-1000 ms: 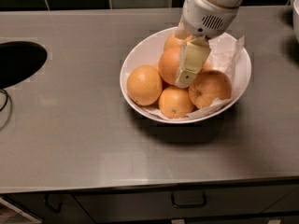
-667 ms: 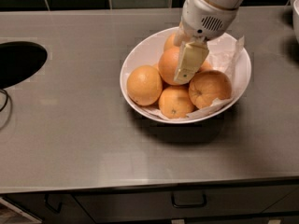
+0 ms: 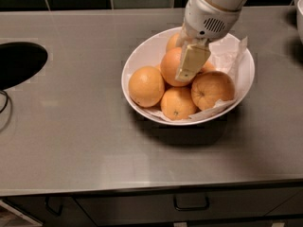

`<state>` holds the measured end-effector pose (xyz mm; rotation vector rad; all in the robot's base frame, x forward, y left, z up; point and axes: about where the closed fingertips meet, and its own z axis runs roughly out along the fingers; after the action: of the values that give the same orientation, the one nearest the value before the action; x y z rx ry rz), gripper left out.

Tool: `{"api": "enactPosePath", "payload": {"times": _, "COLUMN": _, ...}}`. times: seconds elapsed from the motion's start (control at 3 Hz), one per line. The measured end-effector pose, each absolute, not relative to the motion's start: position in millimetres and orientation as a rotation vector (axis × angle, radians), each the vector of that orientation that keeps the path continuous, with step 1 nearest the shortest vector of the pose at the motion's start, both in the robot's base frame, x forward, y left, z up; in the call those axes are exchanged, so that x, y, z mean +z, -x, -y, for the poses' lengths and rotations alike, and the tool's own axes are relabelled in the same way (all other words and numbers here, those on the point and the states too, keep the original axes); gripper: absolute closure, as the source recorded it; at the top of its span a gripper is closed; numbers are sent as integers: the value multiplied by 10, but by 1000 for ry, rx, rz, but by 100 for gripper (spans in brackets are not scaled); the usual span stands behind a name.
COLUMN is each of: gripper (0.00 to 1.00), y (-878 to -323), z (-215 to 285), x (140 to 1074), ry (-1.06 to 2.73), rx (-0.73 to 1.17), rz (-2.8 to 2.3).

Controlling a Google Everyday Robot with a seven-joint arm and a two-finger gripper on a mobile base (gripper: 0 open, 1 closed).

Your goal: Pick orange from white bowl

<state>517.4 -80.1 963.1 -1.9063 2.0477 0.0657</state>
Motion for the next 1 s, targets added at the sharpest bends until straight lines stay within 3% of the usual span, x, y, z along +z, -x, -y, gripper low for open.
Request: {"api": "enactPosePath", "payload": {"times": 1.0, "gripper": 44, "y": -5210, "z": 762, "x": 9450, "ry": 1925, "rx": 115, "rz": -2030}}
